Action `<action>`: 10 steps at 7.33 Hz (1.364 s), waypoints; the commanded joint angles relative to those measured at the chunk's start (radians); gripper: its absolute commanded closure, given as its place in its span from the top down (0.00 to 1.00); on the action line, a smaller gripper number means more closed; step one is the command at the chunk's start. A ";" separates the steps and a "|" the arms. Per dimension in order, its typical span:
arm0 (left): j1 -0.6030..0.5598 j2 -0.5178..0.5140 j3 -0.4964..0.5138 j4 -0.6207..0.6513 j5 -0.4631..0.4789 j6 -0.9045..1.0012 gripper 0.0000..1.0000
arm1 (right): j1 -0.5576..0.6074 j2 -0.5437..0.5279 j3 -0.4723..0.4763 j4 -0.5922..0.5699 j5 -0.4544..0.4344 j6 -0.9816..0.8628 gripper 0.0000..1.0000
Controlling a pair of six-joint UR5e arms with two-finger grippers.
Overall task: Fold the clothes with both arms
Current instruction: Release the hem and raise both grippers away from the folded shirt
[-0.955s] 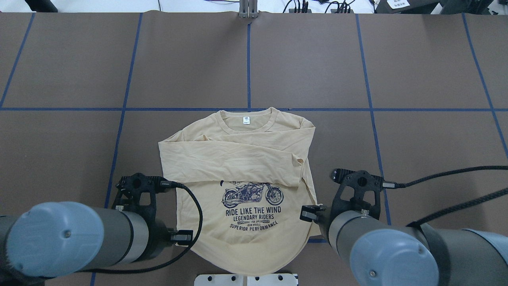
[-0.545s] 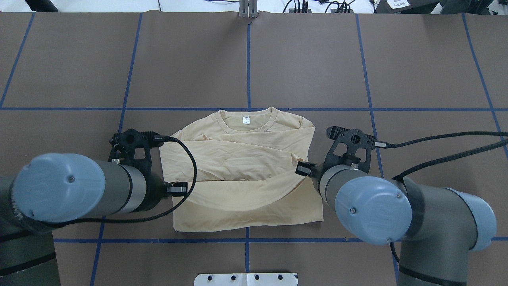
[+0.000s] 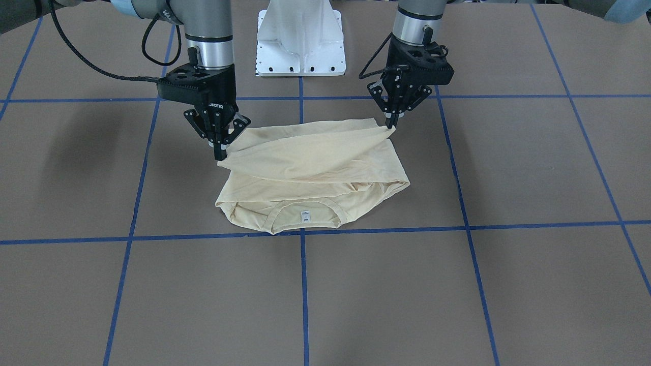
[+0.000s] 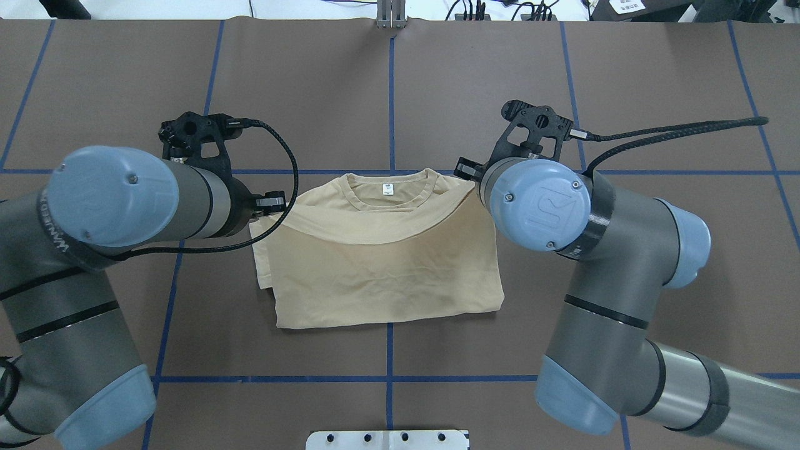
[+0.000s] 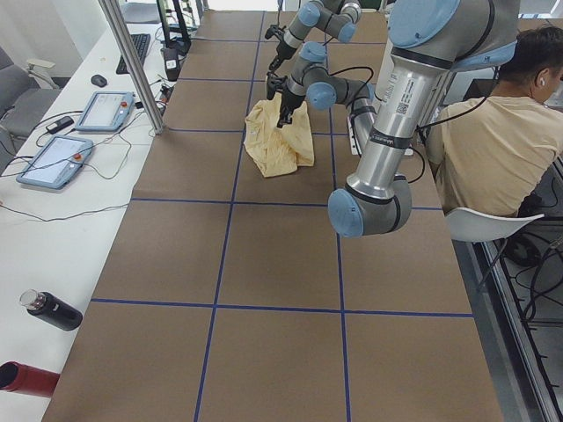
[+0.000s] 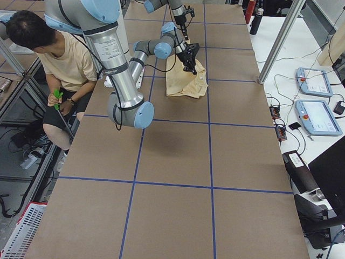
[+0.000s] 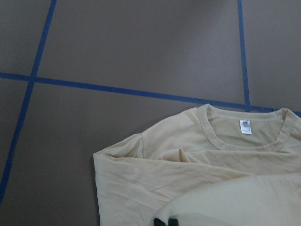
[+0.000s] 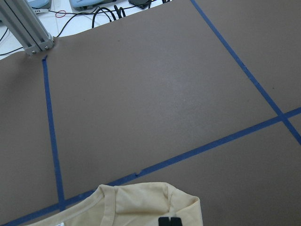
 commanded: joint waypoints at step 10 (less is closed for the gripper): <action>-0.058 -0.014 0.402 -0.398 0.043 0.217 1.00 | 0.092 0.070 -0.386 0.273 0.092 -0.132 1.00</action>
